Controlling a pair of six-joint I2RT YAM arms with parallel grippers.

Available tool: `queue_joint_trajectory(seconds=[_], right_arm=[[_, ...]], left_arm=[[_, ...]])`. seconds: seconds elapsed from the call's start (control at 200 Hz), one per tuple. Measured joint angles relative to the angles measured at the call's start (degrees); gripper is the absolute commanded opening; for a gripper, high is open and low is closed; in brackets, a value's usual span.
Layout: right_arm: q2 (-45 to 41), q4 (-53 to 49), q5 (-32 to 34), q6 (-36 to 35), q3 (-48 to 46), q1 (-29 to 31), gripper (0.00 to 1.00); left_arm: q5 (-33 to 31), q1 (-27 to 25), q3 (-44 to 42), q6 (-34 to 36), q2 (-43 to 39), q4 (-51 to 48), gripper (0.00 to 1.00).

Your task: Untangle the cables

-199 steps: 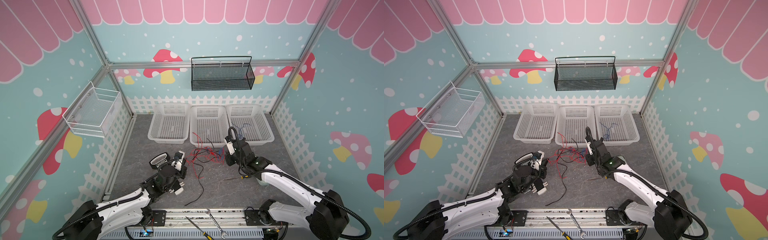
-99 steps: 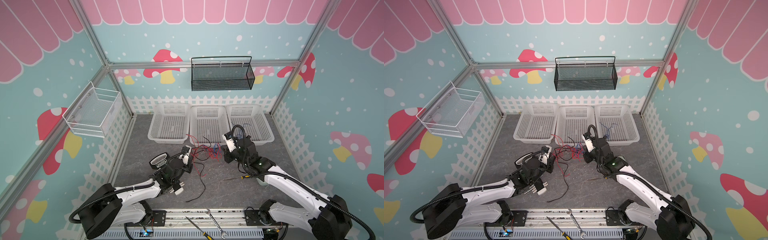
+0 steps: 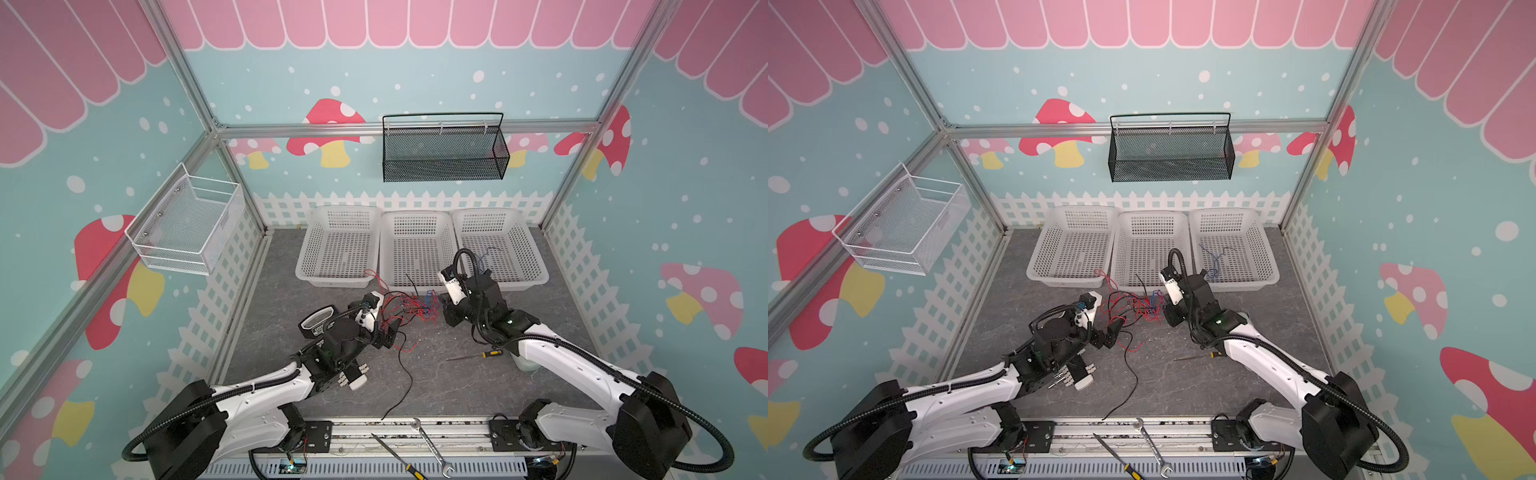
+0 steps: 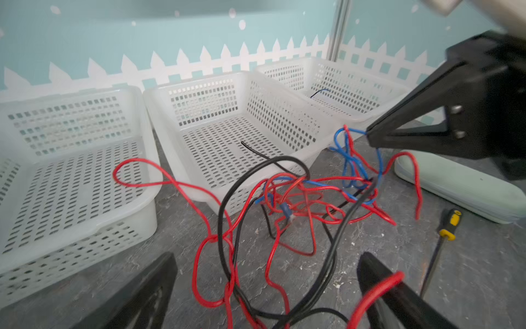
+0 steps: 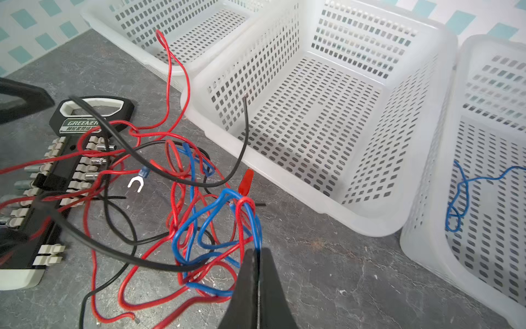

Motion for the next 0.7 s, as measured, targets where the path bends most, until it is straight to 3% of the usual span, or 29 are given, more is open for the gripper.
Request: queue_joint_trajectory(seconds=[0.2,0.475,0.7], right_arm=[[2.4,0.1,0.0,-0.2,0.5,0.0,0.00],[2.9,-0.6,8.9,1.9,2.1,0.0,0.00],[3.0,-0.7,8.8,1.7,4.3,0.0,0.00]], left_arm=[[3.8,0.0,0.2,1.2,-0.8,0.1,0.97],[4.3,-0.1,1.2,2.6,2.6,-0.2,1.00],[8.8,0.3,0.5,3.0,2.3,1.0,0.99]])
